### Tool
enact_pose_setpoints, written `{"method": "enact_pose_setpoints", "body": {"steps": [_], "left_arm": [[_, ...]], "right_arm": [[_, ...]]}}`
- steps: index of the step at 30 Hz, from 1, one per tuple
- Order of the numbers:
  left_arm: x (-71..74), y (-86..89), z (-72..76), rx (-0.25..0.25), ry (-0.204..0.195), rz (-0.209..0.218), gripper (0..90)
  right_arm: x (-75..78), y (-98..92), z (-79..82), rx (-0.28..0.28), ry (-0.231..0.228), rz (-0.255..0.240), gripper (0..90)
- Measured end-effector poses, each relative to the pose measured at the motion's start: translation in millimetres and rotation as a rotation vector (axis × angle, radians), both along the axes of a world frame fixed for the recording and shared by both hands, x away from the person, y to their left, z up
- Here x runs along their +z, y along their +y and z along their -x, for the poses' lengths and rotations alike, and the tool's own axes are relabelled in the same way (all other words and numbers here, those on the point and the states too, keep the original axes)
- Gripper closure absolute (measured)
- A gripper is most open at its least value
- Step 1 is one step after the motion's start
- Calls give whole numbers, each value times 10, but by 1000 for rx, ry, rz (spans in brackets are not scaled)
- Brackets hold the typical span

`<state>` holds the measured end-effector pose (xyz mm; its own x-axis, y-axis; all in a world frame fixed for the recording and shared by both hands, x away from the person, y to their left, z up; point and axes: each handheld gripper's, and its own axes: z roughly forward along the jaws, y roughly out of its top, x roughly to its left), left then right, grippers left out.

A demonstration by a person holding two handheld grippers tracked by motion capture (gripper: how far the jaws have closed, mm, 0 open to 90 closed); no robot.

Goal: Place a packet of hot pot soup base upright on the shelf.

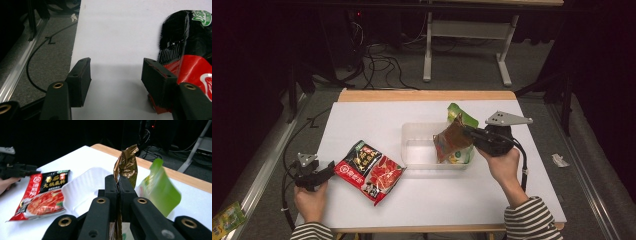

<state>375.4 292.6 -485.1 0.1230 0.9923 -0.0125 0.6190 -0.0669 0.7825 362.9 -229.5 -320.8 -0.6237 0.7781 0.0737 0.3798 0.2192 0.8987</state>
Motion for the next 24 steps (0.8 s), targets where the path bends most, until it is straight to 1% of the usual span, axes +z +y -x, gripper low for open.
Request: {"method": "enact_pose_setpoints", "body": {"steps": [3, 5, 7, 8, 10, 13, 18, 24], "left_arm": [[1, -1, 1, 0, 0, -2, 410], [0, -1, 0, 0, 0, -1, 411], [-1, -3, -2, 2, 1, -3, 411], [-1, -4, -2, 2, 0, -4, 411], [-1, -5, -2, 2, 1, -5, 411], [-1, -6, -1, 3, 0, -8, 410], [-1, -4, -2, 2, 1, -4, 411], [-1, -1, -2, 1, 1, -1, 409]], "right_arm": [[-44, -16, 79, 11, 7, -11, 881], [-72, -29, 120, 20, 4, -9, 881], [-94, -38, 145, 21, 7, -15, 878], [-104, -38, 136, 15, 11, -8, 875], [-126, -37, 82, 10, 23, -10, 875], [-107, -12, -3, 3, 29, -27, 873], [-107, 95, -140, -5, 30, -11, 860], [-125, 141, -260, -19, 27, -10, 861]]}}
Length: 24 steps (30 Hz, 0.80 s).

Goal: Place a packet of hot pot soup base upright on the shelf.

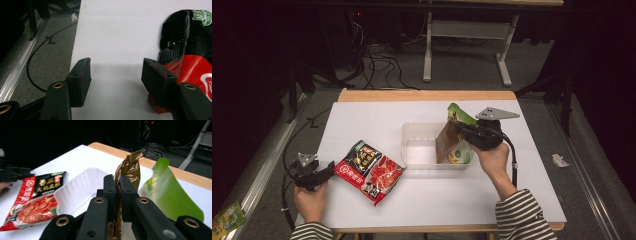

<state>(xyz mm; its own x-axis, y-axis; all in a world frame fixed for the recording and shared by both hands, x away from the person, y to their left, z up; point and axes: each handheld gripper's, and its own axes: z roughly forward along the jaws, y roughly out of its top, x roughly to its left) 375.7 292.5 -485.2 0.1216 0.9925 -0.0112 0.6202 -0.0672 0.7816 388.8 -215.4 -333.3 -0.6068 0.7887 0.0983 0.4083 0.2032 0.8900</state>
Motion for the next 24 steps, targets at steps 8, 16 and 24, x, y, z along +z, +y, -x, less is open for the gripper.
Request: {"method": "enact_pose_setpoints", "body": {"steps": [8, 16, 24], "left_arm": [[1, 1, 0, -1, 1, 1, 409], [1, 2, 0, -1, 1, 2, 408], [1, 3, 0, -1, 1, 3, 408]], "right_arm": [[-38, 41, -136, -15, 17, 11, 860], [-80, 60, -210, -29, 26, 22, 851], [-124, 98, -240, -33, 23, 56, 835]]}}
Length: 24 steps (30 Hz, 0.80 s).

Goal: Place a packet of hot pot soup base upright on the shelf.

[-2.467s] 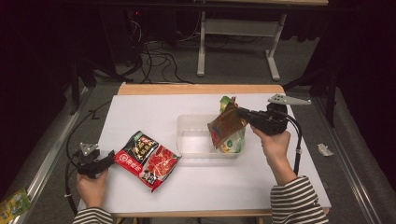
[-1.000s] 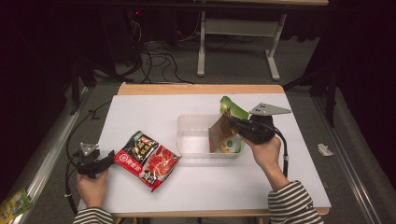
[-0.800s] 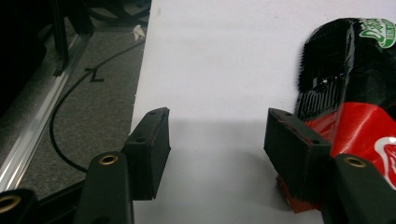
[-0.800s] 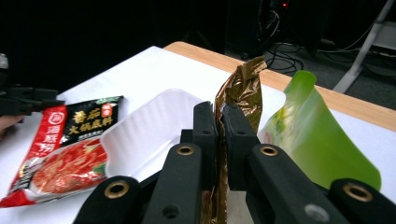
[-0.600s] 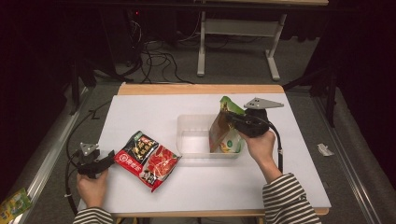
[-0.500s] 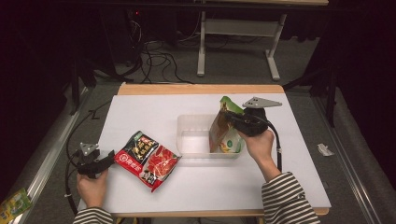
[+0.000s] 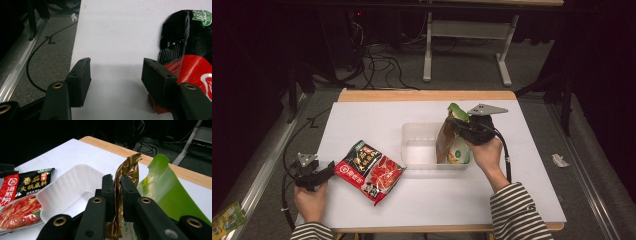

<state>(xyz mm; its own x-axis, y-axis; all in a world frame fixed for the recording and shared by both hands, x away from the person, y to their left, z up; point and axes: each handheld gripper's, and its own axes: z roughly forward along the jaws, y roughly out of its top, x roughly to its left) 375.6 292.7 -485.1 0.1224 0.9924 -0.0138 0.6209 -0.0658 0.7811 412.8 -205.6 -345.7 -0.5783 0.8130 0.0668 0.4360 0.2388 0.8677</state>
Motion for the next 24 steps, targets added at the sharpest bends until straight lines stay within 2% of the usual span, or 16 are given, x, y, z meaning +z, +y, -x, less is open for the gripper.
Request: {"method": "enact_pose_setpoints", "body": {"steps": [4, 7, 10, 16, 20, 24], "left_arm": [[0, -1, 0, 0, 0, -2, 408], [0, -1, 0, 0, 0, -1, 408], [-1, -2, -1, -2, -1, -1, 411], [-1, -6, -2, 1, 0, -5, 412], [0, -6, 0, 2, -2, -6, 411], [3, -1, 5, -3, -4, -1, 413]], "right_arm": [[-11, 19, -10, 3, -8, 3, 810], [-7, 17, -11, 1, -13, 1, 718], [22, -29, 20, 7, -28, -23, 667], [107, -141, 163, 13, -78, -58, 571], [135, -258, 270, 7, -97, -75, 547], [99, -401, 417, -2, -125, -82, 542]]}}
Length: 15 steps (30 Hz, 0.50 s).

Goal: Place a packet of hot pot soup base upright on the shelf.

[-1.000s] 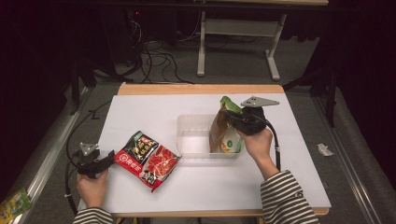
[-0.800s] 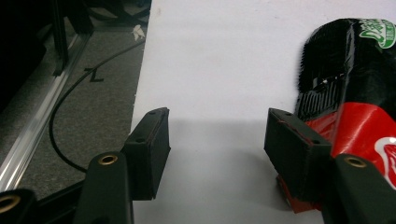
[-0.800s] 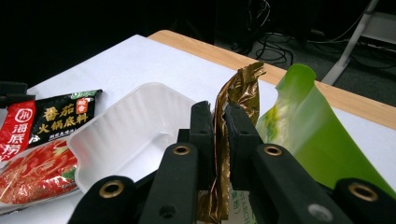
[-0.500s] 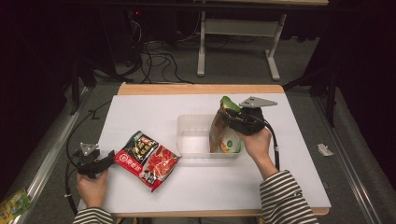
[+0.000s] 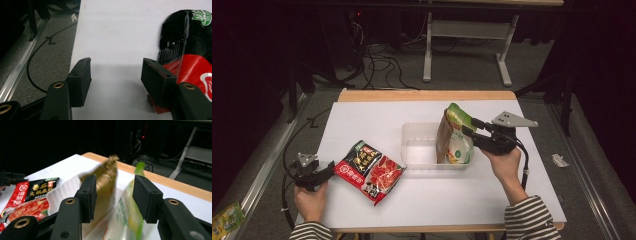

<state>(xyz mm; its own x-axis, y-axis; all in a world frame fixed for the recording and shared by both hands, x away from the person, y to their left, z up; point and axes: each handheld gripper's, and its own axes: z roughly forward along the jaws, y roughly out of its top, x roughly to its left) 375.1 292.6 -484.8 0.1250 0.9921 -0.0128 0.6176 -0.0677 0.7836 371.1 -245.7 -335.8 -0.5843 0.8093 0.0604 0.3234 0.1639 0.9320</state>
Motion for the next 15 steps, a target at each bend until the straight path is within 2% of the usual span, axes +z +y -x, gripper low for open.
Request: {"method": "enact_pose_setpoints", "body": {"steps": [4, 9, 15], "left_arm": [[0, -1, -1, -1, 0, -2, 415], [0, -5, 4, 1, -5, -4, 414], [1, -7, 9, 2, -8, -7, 413]], "right_arm": [[-107, -151, 147, -18, -22, -28, 559], [-253, -289, 231, -31, -23, -7, 558], [-445, -462, 274, -86, 13, -11, 553]]}}
